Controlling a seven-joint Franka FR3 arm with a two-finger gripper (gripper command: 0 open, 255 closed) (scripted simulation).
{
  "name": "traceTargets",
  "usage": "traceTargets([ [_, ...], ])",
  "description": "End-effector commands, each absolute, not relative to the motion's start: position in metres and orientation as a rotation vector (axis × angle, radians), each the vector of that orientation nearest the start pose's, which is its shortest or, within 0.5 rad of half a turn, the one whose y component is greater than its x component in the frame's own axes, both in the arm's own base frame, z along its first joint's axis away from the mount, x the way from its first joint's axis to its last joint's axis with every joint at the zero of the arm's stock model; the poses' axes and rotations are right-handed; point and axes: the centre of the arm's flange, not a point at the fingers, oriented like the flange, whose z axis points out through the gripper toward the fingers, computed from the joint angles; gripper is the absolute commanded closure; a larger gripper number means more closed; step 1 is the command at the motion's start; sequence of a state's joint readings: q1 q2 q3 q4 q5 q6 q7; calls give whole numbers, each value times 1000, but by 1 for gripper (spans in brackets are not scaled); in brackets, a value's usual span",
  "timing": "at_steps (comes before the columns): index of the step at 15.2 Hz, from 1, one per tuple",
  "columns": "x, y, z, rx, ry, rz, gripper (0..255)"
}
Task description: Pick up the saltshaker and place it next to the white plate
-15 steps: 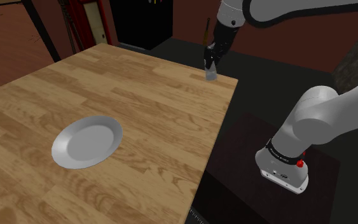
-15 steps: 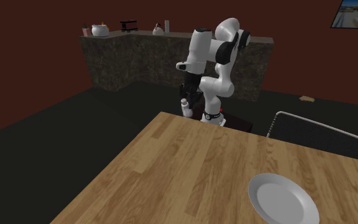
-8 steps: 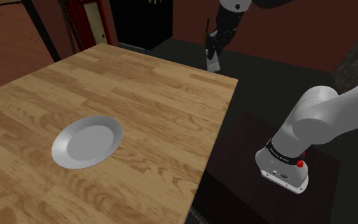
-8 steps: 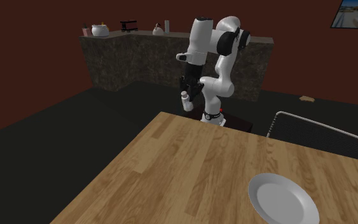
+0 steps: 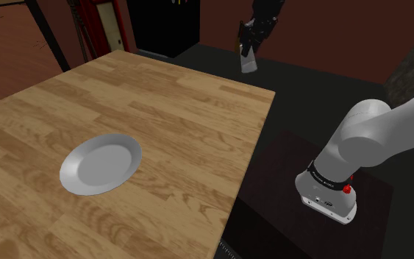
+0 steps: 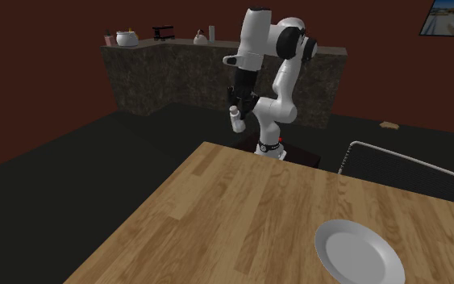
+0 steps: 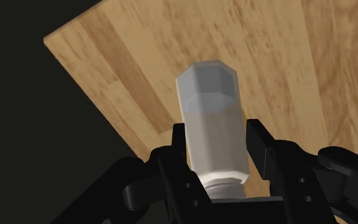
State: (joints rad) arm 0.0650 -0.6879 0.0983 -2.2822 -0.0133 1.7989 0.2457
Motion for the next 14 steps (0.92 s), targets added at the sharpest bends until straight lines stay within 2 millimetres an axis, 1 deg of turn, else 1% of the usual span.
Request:
traceTargets([
  [1, 351, 66, 627, -3155, 153, -337, 255],
  [2, 351, 66, 628, -3155, 153, -337, 255],
  [14, 334, 224, 629, -3155, 153, -337, 255],
])
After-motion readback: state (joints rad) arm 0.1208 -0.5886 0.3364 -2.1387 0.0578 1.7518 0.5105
